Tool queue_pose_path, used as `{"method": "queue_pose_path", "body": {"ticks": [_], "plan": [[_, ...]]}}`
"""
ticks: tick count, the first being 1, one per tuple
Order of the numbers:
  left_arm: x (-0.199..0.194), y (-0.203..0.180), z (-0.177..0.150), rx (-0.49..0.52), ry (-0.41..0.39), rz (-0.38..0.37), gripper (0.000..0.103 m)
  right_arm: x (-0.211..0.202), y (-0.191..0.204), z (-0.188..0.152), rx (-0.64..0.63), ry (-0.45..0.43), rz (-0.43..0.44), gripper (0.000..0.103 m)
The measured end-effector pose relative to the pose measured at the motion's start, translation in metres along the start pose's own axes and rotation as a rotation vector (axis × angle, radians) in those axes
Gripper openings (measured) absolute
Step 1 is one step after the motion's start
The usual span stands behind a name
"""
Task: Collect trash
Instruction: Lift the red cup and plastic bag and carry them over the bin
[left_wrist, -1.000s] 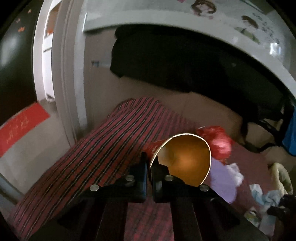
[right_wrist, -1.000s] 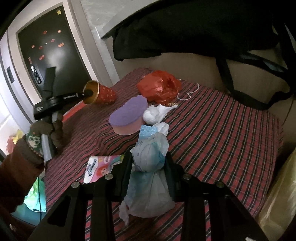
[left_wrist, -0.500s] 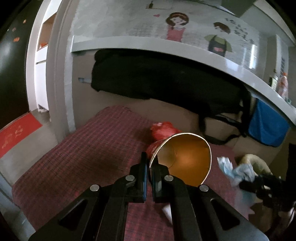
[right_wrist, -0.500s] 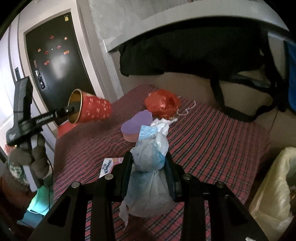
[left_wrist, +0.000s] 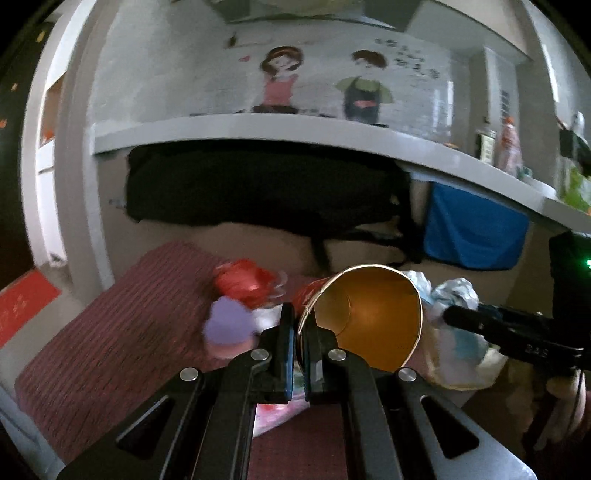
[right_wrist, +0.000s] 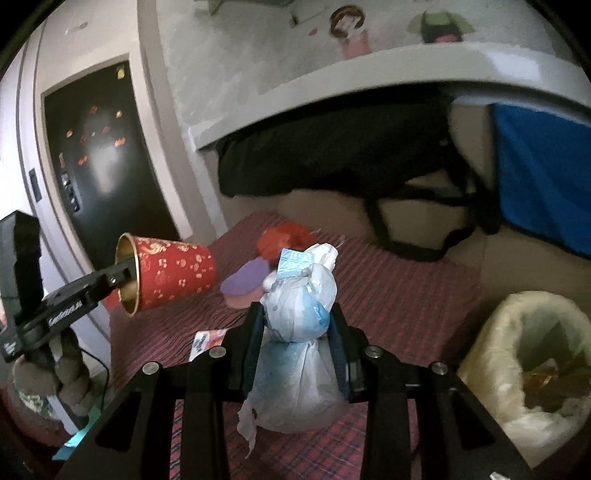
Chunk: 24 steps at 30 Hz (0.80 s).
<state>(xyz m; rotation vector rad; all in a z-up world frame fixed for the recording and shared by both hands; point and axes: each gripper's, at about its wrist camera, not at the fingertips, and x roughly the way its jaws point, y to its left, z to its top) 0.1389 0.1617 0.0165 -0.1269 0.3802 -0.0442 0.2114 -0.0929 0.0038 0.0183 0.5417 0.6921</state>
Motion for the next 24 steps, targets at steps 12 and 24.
{"method": "queue_pose_path", "body": {"ticks": [12,24], "plan": [[0.033,-0.132,0.032,0.114,-0.072,-0.208,0.003,-0.083,-0.077,0.009,0.028,-0.076,-0.206,0.032],[0.095,-0.205,0.006,0.129,0.005,-0.299,0.003,-0.115,-0.148,-0.008,0.054,-0.084,-0.382,0.032]]}}
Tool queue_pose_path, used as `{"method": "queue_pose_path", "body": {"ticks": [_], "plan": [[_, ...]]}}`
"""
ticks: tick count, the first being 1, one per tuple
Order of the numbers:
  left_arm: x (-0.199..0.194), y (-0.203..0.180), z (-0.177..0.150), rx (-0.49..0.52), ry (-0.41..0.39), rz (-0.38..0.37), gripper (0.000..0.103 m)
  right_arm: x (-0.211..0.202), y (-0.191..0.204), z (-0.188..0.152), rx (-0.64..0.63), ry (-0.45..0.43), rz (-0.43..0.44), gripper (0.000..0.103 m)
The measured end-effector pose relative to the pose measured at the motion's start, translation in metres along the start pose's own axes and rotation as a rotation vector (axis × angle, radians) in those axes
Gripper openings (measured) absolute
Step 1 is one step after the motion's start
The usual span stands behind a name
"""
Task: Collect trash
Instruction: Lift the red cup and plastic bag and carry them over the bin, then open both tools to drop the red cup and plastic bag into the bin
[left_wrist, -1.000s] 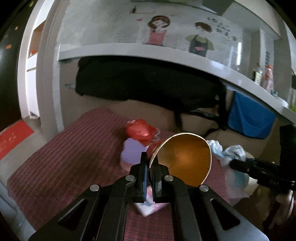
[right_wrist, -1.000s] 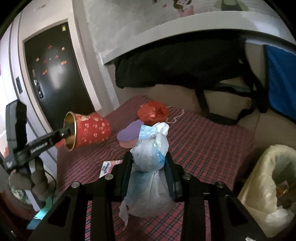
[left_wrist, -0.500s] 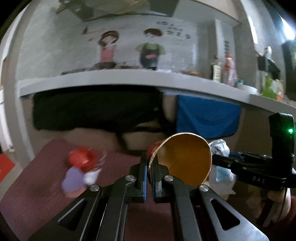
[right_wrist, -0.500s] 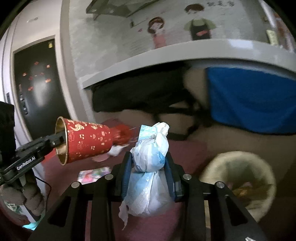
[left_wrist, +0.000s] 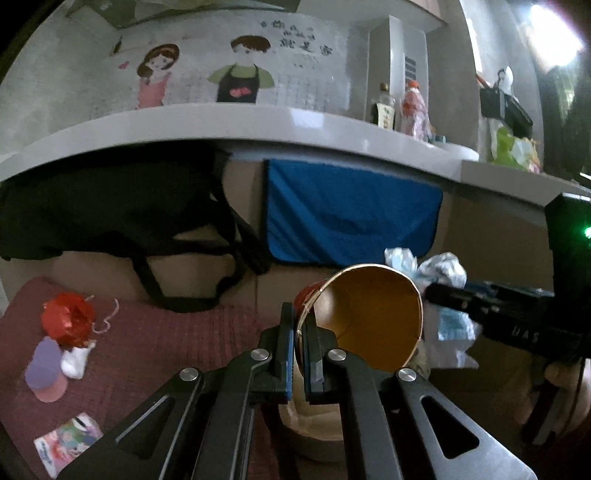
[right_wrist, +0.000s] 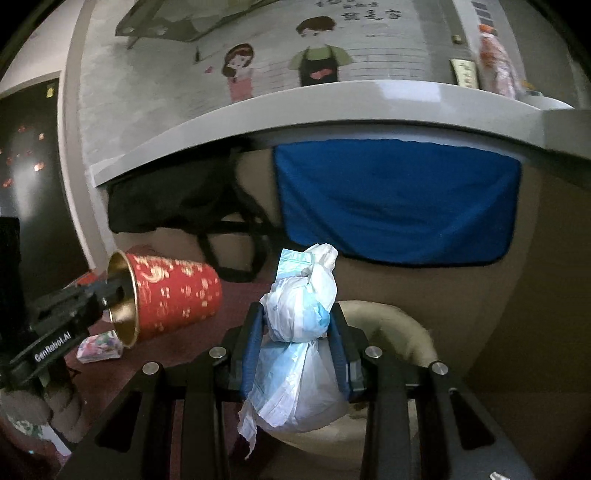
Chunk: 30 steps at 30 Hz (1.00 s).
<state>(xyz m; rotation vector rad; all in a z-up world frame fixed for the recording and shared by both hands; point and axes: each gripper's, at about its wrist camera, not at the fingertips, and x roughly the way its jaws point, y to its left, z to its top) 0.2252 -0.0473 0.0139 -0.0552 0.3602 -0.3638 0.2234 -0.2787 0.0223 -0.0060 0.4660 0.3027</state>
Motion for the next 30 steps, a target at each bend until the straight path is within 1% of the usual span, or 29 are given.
{"method": "queue_pose_path", "body": {"ticks": [5,8,11,16,21,30], "plan": [[0.025,-0.012,-0.009,0.010,0.061,-0.008,0.004,0.007,-0.016,-0.007,0.035,-0.001,-0.006,0.032],[0.046,-0.016,-0.012,-0.008,0.107,-0.004,0.003,0.016,-0.024,-0.012,0.044,0.009,-0.016,0.032],[0.062,-0.021,-0.013,-0.007,0.128,0.006,0.003,0.026,-0.036,-0.017,0.066,0.020,-0.021,0.032],[0.080,-0.027,-0.012,0.008,0.144,0.018,0.003,0.034,-0.062,-0.023,0.118,0.025,-0.023,0.032],[0.093,-0.033,-0.009,-0.003,0.148,0.017,0.003,0.037,-0.082,-0.026,0.145,0.021,-0.027,0.032],[0.103,-0.044,-0.004,0.004,0.160,-0.004,0.003,0.036,-0.095,-0.022,0.153,0.005,-0.024,0.032]]}}
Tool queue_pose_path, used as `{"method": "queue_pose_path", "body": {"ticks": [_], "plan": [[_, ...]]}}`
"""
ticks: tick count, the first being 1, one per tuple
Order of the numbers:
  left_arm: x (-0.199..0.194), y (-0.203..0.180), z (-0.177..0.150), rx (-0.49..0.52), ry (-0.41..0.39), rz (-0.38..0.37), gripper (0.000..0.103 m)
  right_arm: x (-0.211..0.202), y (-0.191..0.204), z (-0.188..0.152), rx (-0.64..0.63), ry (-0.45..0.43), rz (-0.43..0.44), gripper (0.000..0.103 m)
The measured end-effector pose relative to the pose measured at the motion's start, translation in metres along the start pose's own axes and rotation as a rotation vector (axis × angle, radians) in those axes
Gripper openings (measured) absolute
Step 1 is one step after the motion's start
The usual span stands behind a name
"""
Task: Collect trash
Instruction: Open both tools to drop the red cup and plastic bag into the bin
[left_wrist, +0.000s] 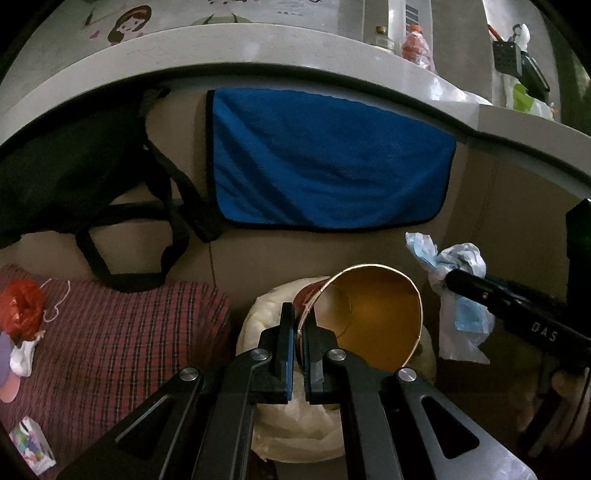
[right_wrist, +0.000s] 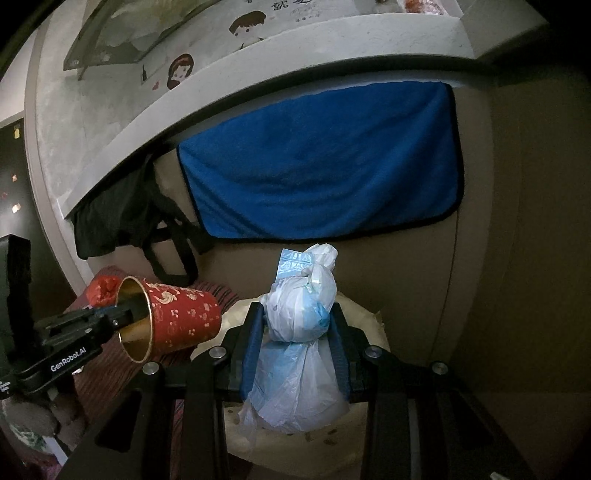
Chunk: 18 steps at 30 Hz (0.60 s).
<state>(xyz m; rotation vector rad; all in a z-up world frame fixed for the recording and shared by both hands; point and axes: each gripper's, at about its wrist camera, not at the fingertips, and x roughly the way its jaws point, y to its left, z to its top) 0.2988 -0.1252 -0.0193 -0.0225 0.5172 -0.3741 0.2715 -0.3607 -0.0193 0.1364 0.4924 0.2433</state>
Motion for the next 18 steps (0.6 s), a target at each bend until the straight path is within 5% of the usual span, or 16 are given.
{"method": "queue_pose_path", "body": {"ticks": [10,13,14,15,17,18], "plan": [[0.014,0.002,0.004,-0.021,0.026,-0.038,0.004,0.010,0.002,0.001,-0.010,0.022,-0.004,0.032],[0.023,0.006,0.008,-0.034,0.048,-0.103,0.006,0.015,-0.001,0.004,0.000,0.019,0.008,0.034],[0.025,0.009,0.008,-0.045,0.058,-0.126,0.014,0.019,-0.002,0.004,0.006,0.020,0.010,0.040],[0.030,0.014,0.009,-0.062,0.075,-0.143,0.032,0.021,-0.004,0.004,0.014,0.025,0.008,0.055],[0.032,0.020,0.008,-0.079,0.093,-0.158,0.053,0.026,-0.007,0.001,0.039,0.032,0.006,0.065],[0.032,0.024,0.007,-0.086,0.102,-0.162,0.053,0.029,-0.008,-0.002,0.049,0.044,0.006,0.065]]}}
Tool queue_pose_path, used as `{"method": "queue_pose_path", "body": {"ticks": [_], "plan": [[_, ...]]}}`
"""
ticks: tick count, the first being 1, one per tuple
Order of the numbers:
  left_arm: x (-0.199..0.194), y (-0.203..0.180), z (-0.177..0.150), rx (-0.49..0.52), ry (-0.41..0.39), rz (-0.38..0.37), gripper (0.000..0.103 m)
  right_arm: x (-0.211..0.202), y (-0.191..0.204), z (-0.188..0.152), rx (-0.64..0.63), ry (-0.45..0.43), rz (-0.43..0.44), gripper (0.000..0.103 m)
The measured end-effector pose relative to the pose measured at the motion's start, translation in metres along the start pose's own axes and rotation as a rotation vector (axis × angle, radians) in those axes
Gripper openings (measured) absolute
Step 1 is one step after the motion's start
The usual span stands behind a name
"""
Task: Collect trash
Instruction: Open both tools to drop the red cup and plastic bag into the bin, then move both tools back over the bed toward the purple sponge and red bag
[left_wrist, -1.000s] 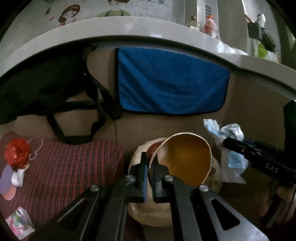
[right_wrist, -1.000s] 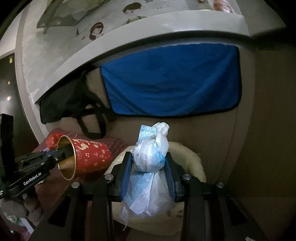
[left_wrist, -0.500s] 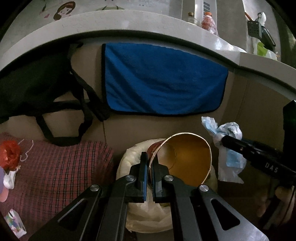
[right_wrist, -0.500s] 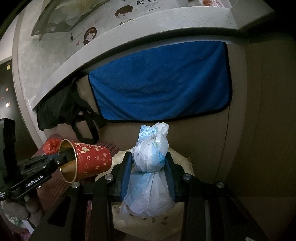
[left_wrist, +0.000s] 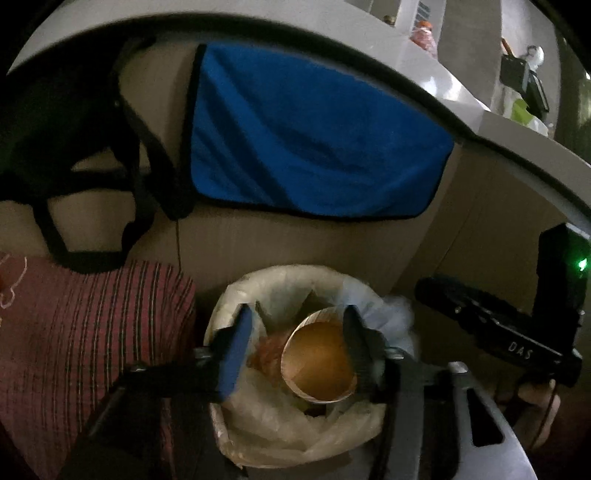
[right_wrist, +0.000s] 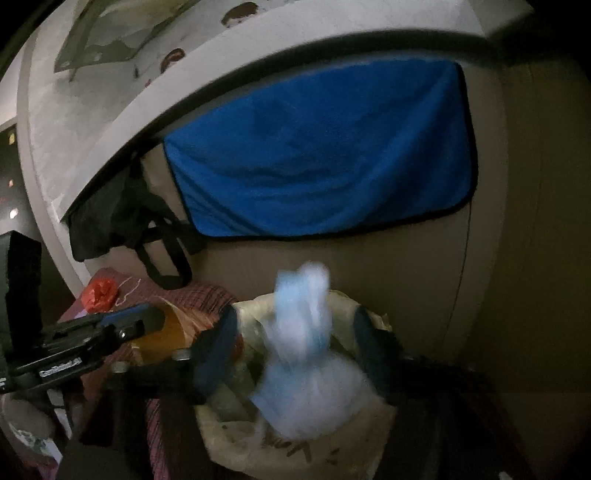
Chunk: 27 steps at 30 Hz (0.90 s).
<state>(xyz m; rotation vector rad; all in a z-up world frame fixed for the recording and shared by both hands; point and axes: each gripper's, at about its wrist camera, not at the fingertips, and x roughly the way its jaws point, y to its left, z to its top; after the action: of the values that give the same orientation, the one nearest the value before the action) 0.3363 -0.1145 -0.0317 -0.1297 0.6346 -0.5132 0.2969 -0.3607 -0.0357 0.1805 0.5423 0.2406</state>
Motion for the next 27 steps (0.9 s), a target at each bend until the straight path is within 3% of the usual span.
{"method": "queue_pose_path", "body": {"ticks": [3,11,16,21,27], "plan": [[-0.004,0.015,-0.002,-0.045,0.028,-0.011,0.053,0.002,0.003,-0.009,0.000,0.020,-0.034,0.065],[-0.079,0.059,-0.011,-0.115,-0.061,0.065,0.053,-0.017,0.048,-0.022,-0.049,0.021,-0.038,0.065],[-0.154,0.105,-0.021,-0.130,-0.120,0.206,0.053,-0.023,0.099,-0.029,-0.092,0.028,0.049,0.065],[-0.243,0.157,-0.035,-0.144,-0.198,0.360,0.053,-0.016,0.173,-0.037,-0.160,0.054,0.203,0.065],[-0.332,0.220,-0.060,-0.234,-0.263,0.523,0.053,0.011,0.264,-0.047,-0.273,0.118,0.355,0.065]]}}
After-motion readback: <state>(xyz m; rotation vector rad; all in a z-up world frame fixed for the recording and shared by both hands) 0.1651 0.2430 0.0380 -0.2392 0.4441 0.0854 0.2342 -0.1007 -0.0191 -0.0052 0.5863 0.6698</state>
